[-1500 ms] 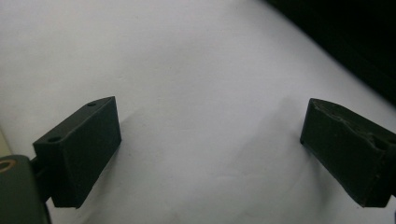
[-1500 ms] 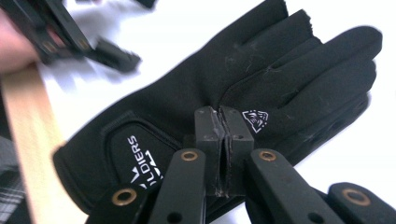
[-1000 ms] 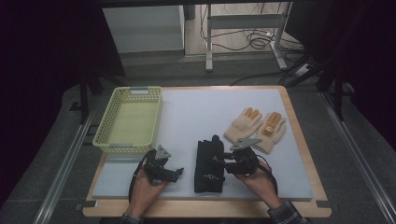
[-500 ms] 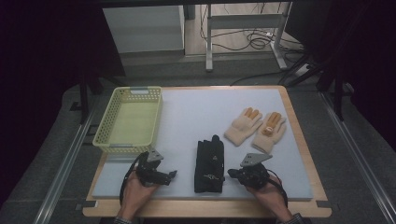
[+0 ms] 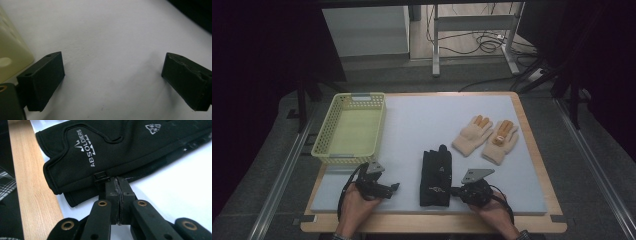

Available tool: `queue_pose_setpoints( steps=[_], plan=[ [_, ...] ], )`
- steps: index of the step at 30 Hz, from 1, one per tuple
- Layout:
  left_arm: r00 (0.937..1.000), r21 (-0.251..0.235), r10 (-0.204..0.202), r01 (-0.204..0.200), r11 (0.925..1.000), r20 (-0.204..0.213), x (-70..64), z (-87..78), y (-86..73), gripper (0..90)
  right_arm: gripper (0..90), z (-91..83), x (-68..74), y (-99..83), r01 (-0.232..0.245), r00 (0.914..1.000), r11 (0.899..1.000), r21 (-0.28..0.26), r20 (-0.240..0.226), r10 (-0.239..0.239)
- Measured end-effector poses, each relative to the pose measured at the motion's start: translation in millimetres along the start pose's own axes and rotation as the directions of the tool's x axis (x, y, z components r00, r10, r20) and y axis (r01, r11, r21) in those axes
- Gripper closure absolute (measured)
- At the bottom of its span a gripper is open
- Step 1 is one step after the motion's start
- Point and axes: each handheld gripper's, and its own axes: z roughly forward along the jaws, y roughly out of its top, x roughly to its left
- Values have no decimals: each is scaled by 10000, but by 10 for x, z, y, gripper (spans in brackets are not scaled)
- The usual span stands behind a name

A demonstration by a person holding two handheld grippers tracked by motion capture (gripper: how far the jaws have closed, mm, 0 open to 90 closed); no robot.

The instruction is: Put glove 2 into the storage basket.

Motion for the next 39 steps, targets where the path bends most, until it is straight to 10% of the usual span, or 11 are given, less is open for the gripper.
queue_pose_setpoints(
  steps=[39],
  plan=[
    [9997, -71, 167, -166, 9998, 195, 139, -83, -101, 50, 832, 748, 130, 618, 388, 9992, 9992, -115, -114, -390]
  ],
)
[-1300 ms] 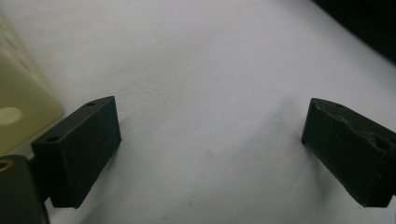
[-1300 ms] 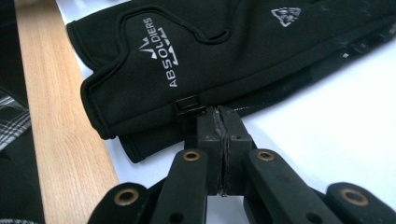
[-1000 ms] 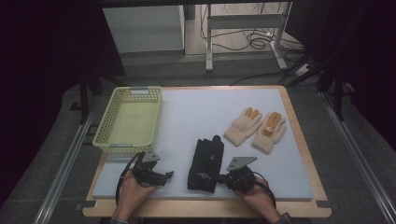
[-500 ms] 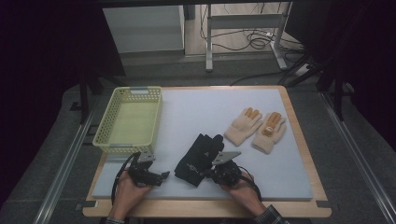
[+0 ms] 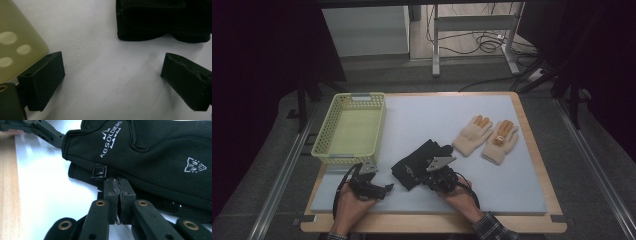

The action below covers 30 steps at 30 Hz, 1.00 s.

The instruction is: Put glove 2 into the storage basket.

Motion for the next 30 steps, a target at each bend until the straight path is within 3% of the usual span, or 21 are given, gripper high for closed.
queue_pose_setpoints(
  steps=[5, 8, 13, 23, 28, 30],
  plan=[
    [10000, -3, 0, 0, 10000, -1, 0, 0, 0, 51, 744, -115, 3, -22, 146, 9998, 9999, 26, 152, -146],
    [10000, -4, 1, -1, 10000, -1, 0, 0, -1, 51, 699, -229, -62, -60, 265, 9983, 9996, 16, 521, -265],
    [10000, -4, 2, -2, 10000, -1, 0, 0, -1, 51, 588, -444, -253, -164, -160, 9939, 9997, -202, 1092, 181],
    [10000, -5, 2, -2, 10000, -1, -1, 0, -1, 50, 336, -824, -632, -505, -993, 9593, 9948, -221, 2634, 1016],
    [10000, -3, -13, 13, 10000, 11, 0, 1, -1, 49, 268, -909, -756, -658, -1136, 9483, 9935, -27, 2981, 1093],
    [10000, -1, -19, 19, 10000, 14, 1, 1, -1, 49, 248, -933, -803, -710, -1282, 9471, 9916, -181, 2943, 1278]
  ],
)
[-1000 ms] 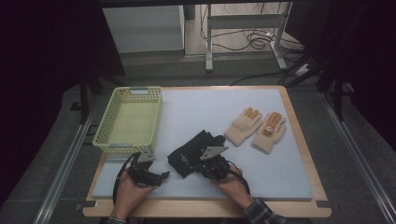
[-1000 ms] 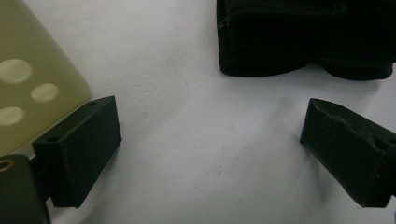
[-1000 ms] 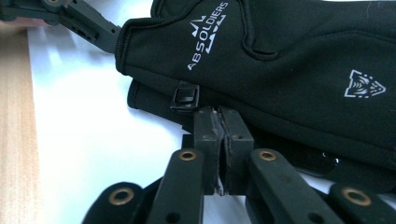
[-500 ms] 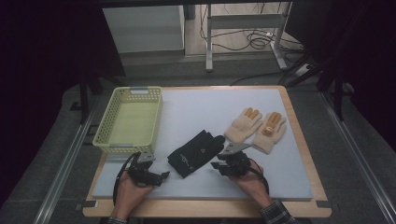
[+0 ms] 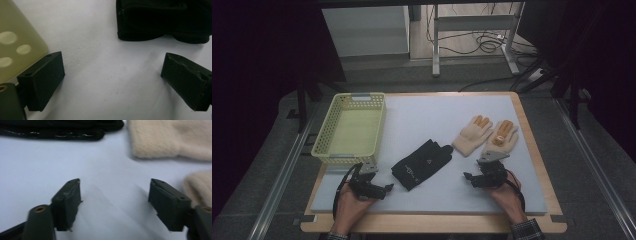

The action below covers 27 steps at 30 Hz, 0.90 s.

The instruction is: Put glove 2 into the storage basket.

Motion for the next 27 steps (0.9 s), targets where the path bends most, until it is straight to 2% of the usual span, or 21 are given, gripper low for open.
queue_pose_setpoints(
  steps=[2, 5, 16, 20, 22, 27],
  plan=[
    [10000, -5, -7, 7, 10000, 4, 1, -1, 0, 50, 233, -10, -30, -6, -244, 9996, 9997, -55, -119, 243],
    [10000, -16, -17, 17, 10000, 5, 3, -3, -1, 53, 221, 4, 8, -4, 70, 9999, 10000, 70, 93, -71],
    [10000, -19, -6, 6, 10000, -28, 1, -12, 0, 65, 199, 9, 3, -11, 6, 9999, 10000, 53, 164, -7],
    [10000, 147, 50, -49, 9999, -73, -17, -27, 16, 71, 199, 9, 4, -11, 4, 9999, 10000, 51, 165, -5],
    [9998, 197, 199, -199, 9996, 17, -31, -44, 34, 70, 199, 9, 3, -11, 4, 9999, 10000, 50, 163, -4],
    [9982, 45, 147, -150, 9999, 589, -88, -95, 110, 61, 199, 9, 3, -11, 3, 9999, 10000, 54, 164, -4]
  ],
)
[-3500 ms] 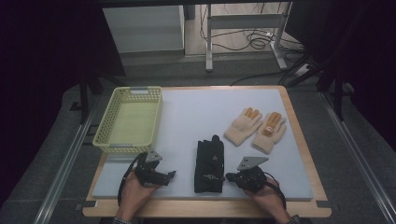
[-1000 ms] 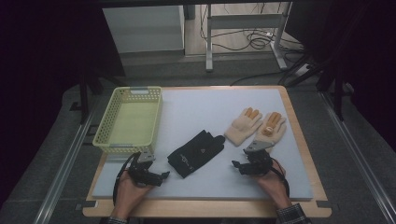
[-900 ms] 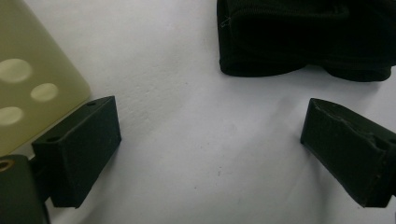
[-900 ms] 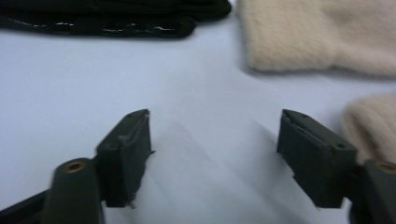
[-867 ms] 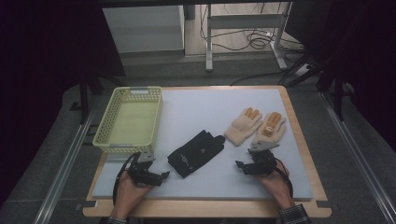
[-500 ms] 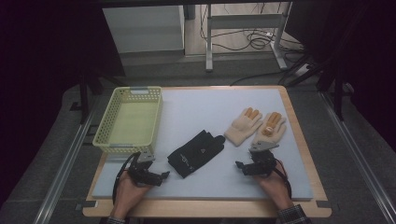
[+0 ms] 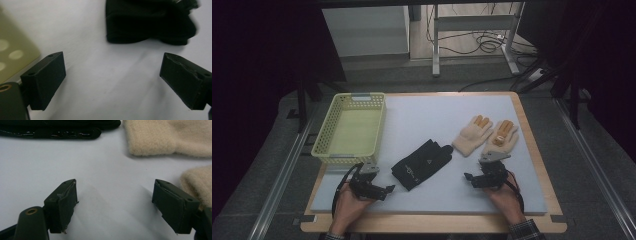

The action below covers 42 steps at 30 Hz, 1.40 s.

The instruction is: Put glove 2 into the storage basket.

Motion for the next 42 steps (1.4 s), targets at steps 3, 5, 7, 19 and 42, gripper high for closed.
queue_pose_setpoints(
  steps=[3, 5, 7, 19, 42],
  plan=[
    [9993, -29, 60, -59, 10000, 365, -39, -9, 86, 39, 199, 0, 0, 0, 2, 10000, 10000, 2, -2, -2],
    [9987, -15, 200, -200, 9998, 475, -71, -6, 160, 32, 199, 0, 0, 0, 2, 10000, 10000, 1, 0, -2],
    [9979, 10, 333, -334, 9994, 549, -103, 6, 243, 26, 199, 0, 0, 0, 1, 10000, 10000, -4, 3, -1],
    [9926, 266, 1077, -1094, 9936, 565, -268, 247, 805, 0, 199, 0, 0, -1, 3, 10000, 10000, -2, 1, -3],
    [9829, 2054, 1724, -1824, 9615, 653, -350, 938, 1005, 0, 199, 0, 0, -2, 2, 10000, 10000, -11, 2, -2]
  ],
)
